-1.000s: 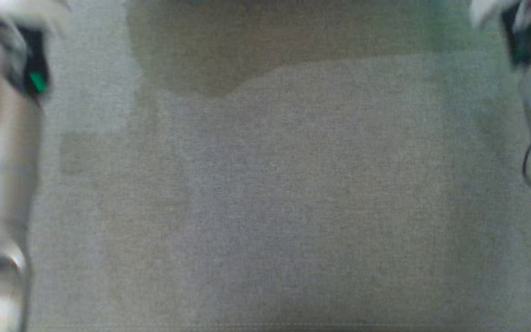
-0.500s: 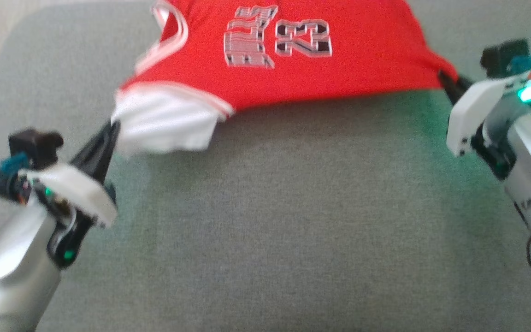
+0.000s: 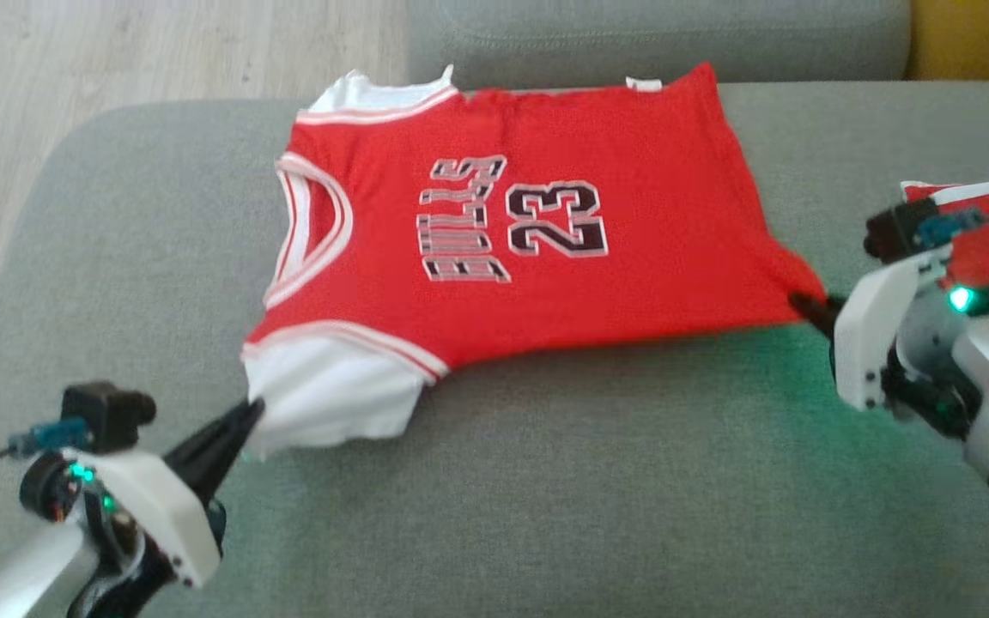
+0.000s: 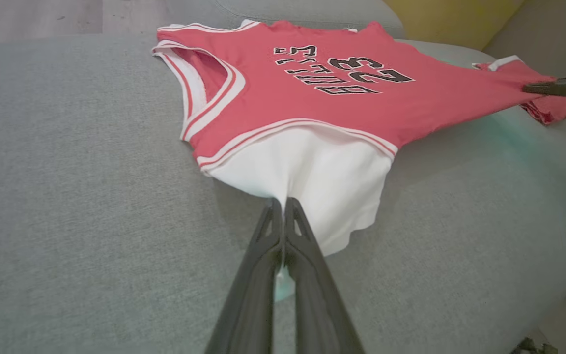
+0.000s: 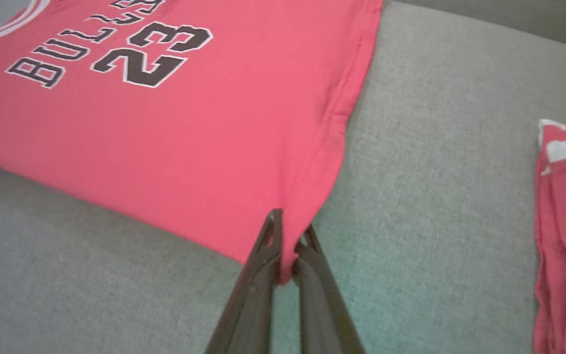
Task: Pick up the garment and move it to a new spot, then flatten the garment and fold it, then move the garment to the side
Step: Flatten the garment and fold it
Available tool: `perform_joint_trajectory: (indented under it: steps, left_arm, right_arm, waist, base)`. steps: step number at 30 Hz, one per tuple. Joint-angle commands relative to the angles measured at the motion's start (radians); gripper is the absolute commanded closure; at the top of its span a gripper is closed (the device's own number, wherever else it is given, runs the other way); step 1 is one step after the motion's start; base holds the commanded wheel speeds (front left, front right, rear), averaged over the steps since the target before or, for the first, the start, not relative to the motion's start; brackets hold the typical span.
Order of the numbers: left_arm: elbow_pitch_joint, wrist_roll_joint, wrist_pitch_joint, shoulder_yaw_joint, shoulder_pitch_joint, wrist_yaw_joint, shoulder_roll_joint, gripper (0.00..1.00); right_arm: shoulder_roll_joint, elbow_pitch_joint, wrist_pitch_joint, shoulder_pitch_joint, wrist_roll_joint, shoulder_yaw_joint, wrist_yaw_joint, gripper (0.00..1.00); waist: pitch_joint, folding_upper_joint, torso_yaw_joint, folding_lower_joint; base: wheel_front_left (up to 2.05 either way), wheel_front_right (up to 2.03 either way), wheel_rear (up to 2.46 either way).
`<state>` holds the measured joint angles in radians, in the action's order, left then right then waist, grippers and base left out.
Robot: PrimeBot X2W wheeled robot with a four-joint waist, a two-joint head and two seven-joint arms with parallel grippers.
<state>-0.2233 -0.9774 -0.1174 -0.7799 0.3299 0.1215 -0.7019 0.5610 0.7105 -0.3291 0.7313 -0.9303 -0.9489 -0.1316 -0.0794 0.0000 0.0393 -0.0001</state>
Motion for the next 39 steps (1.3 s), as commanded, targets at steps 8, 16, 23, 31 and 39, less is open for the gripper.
perform_joint_trajectory:
  steps: [8,16,23,31,39]
  left_arm:
    - [0.162,-0.021,-0.003,0.06,-0.013,-0.066,-0.099,1.0]
    - [0.186,-0.077,-0.008,0.104,0.039,-0.079,-0.068,1.0]
    - [0.134,-0.125,-0.035,0.142,0.127,-0.071,-0.039,1.0]
    - [0.036,-0.109,-0.084,0.137,0.26,-0.055,-0.007,1.0]
    - [-0.088,-0.084,-0.12,0.121,0.394,-0.04,0.045,1.0]
  right_arm:
    - [0.115,-0.146,-0.052,-0.047,-0.067,-0.044,0.001,1.0]
    - [0.102,-0.168,-0.049,-0.012,-0.058,-0.03,0.001,1.0]
    - [0.075,-0.156,-0.053,0.048,-0.033,-0.019,0.001,1.0]
    - [0.04,-0.099,-0.059,0.127,-0.02,-0.008,0.001,1.0]
    - [0.001,-0.034,-0.053,0.208,-0.004,-0.007,0.001,1.0]
  waist:
    - [0.007,0.0,-0.015,0.0001]
    - [-0.039,0.0,-0.025,0.0001]
    - [-0.101,0.0,-0.03,0.0001]
    - [-0.161,0.0,-0.027,0.0001]
    - [-0.214,0.0,-0.025,0.0001]
  base:
    - [0.0,0.0,0.0]
    - [0.0,0.0,0.0]
    - [0.0,0.0,0.0]
    - [0.0,0.0,0.0]
    - [0.0,0.0,0.0]
